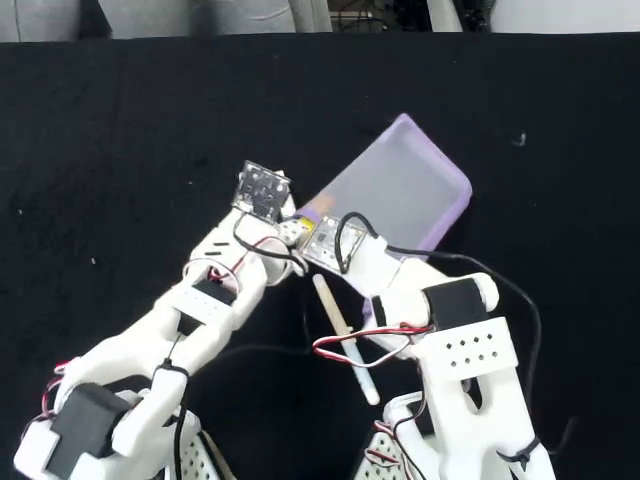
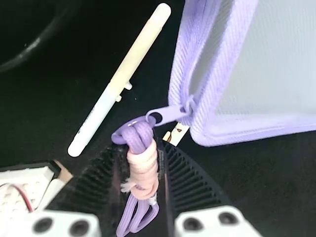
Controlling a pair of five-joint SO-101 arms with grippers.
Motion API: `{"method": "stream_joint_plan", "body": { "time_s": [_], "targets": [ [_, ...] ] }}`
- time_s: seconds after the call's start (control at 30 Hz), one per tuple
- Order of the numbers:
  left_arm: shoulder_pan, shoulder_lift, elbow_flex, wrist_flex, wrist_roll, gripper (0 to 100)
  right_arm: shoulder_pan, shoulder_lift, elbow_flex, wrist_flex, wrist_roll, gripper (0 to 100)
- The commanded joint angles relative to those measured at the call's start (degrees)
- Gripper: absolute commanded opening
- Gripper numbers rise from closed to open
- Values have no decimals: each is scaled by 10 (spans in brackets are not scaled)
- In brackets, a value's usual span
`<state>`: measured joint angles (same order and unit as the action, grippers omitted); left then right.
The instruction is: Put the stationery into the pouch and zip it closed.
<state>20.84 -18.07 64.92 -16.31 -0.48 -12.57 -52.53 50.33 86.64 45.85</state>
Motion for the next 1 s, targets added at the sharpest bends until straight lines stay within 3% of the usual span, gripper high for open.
{"method": "stream_joint_plan", "body": {
  "time_s": [0.0, 0.2, 0.43, 0.77, 0.93, 0.97],
  "targets": [
    [23, 0, -5, -16, 4, 212, -5, -21, -22, 33, 9, 11],
    [18, 0, -5, -16, 4, 212, -13, -111, -58, 85, 9, 11],
    [24, -1, -2, -16, 4, 212, -76, -175, -73, 127, 4, 11],
    [24, -1, -2, -16, 4, 209, -77, -204, -107, 137, 4, 11],
    [24, -1, -4, -16, 2, 23, -77, -204, -109, 134, 4, 11],
    [23, -1, -4, -16, 2, 28, -77, -204, -107, 134, 4, 11]
  ]
}}
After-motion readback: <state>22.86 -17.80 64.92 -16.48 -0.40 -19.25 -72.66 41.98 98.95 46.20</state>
